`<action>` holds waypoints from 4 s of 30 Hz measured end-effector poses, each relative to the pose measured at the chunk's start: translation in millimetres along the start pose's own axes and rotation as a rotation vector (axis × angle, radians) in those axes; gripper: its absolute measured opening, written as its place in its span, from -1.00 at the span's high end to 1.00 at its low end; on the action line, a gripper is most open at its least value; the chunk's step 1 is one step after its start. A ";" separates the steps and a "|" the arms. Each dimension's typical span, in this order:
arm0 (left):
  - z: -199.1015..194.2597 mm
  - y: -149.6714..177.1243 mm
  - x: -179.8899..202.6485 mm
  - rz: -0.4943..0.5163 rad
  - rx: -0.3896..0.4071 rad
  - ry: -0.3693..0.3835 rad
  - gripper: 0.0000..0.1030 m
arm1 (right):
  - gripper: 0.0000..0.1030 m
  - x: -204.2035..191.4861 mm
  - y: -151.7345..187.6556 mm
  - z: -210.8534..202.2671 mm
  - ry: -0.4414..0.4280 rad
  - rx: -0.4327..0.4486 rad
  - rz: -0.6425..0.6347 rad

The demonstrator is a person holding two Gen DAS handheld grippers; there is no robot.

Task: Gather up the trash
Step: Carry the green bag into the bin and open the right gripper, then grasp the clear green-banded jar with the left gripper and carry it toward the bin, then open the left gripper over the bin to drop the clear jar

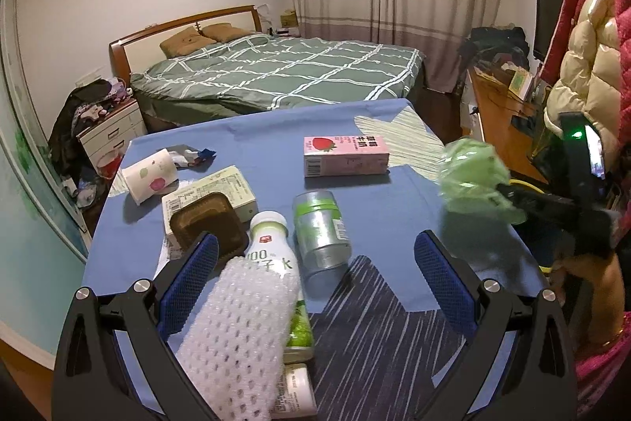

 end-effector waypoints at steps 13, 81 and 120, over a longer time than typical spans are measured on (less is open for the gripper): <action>-3.7 -1.7 22.0 0.034 -0.001 0.009 -0.91 | 0.64 125.9 1.5 -6.8 0.188 0.007 0.190; 143.8 17.9 20.3 -0.038 -0.234 -0.088 0.02 | 0.13 137.0 20.7 9.9 0.078 -0.011 0.261; 137.6 -17.2 328.9 0.374 -0.205 0.334 0.02 | 0.13 236.9 32.4 -39.2 0.220 0.033 0.283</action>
Point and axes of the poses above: each gripper's, at about its wrist camera, not at the fingertips, and z roughly the way its jaws point, x to its right, y to its underside, the point moved 8 cm from there along z, roughly the way its jaws point, and after that the axes turned 4 degrees about z, right-handed, at the moved point
